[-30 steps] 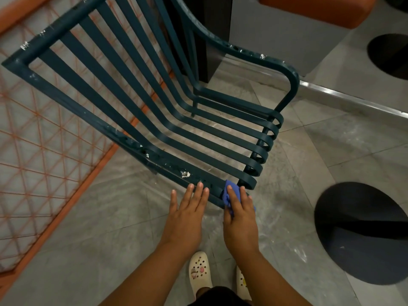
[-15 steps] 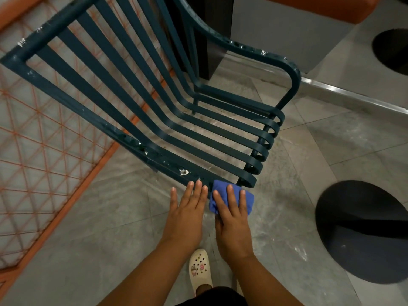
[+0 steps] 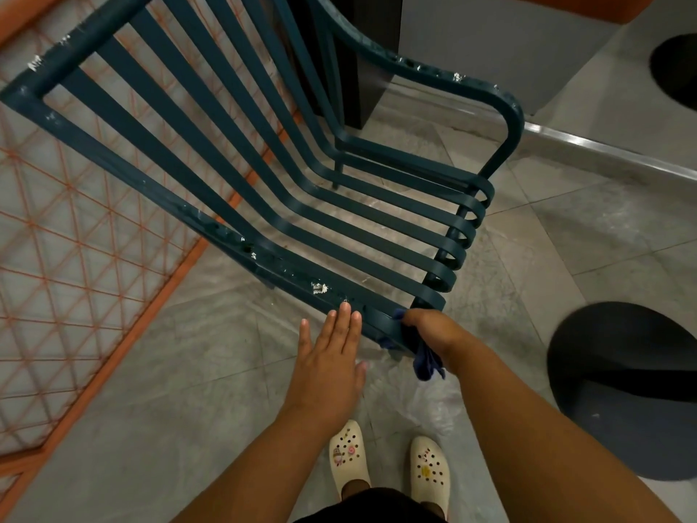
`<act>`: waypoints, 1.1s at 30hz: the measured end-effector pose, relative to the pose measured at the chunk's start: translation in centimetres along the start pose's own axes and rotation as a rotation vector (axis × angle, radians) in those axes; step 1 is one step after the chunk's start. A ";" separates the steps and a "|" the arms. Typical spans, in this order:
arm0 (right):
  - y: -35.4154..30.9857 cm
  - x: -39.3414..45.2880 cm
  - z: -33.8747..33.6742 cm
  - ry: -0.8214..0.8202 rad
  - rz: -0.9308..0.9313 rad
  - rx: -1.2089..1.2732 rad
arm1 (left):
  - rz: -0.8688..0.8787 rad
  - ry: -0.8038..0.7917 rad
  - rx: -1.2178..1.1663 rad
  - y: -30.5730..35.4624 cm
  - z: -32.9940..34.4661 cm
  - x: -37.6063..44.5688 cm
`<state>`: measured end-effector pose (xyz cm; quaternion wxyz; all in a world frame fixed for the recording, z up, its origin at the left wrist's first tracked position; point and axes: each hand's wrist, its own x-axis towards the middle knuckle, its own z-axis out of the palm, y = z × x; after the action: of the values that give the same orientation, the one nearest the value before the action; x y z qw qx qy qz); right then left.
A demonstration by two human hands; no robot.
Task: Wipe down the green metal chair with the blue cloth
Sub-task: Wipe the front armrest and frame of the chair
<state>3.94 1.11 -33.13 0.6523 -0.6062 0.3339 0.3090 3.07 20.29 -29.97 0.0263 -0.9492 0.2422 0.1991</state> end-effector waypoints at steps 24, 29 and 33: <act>3.8 -1.4 2.3 0.307 -0.051 0.307 | 0.008 -0.046 -0.059 -0.4 0.6 0.2; 5.4 0.7 3.5 0.370 0.130 1.313 | 0.033 -0.057 -0.072 -0.6 -0.3 0.3; 5.7 0.2 5.7 0.455 0.122 1.551 | 0.030 -0.042 -0.064 -0.6 -0.9 0.2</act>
<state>-0.14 7.18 -36.39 0.7851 -0.0100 0.6101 -0.1063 3.86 20.64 -29.23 -0.0021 -0.9415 0.2491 0.2268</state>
